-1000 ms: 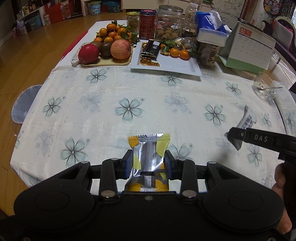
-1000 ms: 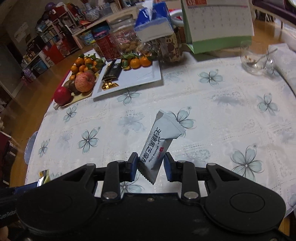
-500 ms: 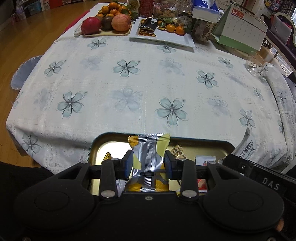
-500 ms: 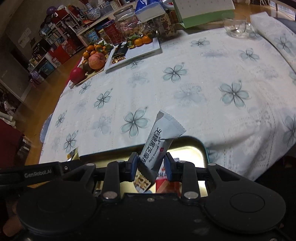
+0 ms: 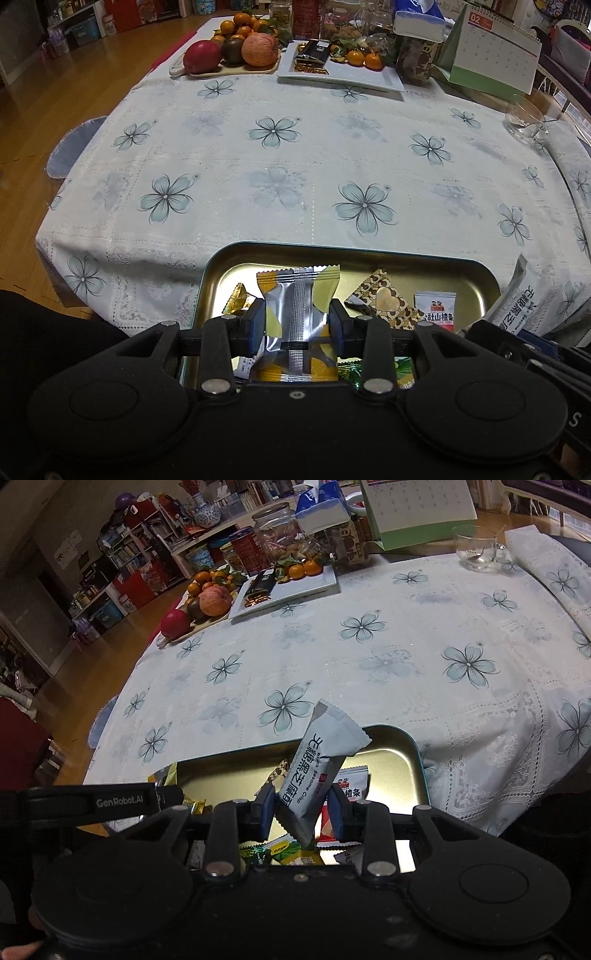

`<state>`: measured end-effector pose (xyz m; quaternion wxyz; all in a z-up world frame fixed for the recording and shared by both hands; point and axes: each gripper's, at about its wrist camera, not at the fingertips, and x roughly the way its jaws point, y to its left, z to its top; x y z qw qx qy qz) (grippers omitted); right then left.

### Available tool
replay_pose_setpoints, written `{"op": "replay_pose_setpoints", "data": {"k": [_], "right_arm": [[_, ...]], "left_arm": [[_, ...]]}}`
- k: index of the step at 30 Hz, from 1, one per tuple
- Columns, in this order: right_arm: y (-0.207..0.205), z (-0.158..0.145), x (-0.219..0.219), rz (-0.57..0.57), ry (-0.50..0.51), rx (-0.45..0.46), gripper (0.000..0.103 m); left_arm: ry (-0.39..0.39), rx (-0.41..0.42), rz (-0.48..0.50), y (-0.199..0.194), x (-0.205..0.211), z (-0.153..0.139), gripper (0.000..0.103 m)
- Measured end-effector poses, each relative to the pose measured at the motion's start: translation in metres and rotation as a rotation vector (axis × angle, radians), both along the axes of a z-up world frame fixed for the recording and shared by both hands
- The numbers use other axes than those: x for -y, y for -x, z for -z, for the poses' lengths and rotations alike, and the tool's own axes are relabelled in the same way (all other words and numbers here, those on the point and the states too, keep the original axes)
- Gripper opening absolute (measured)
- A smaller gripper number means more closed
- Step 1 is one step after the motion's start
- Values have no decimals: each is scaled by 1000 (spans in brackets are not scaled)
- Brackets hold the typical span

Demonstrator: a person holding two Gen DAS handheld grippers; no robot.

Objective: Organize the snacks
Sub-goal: 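Release the silver-yellow candy with left tool while right tool releases the white bar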

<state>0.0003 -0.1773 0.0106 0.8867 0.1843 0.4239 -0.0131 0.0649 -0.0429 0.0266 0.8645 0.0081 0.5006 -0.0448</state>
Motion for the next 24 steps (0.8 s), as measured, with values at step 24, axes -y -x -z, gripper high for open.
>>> {"op": "replay_pose_setpoints", "data": {"k": [24], "right_arm": [[32, 5, -30, 35, 105, 17, 60]], "left_arm": [[-72, 97, -22, 52, -15, 7, 47]]}}
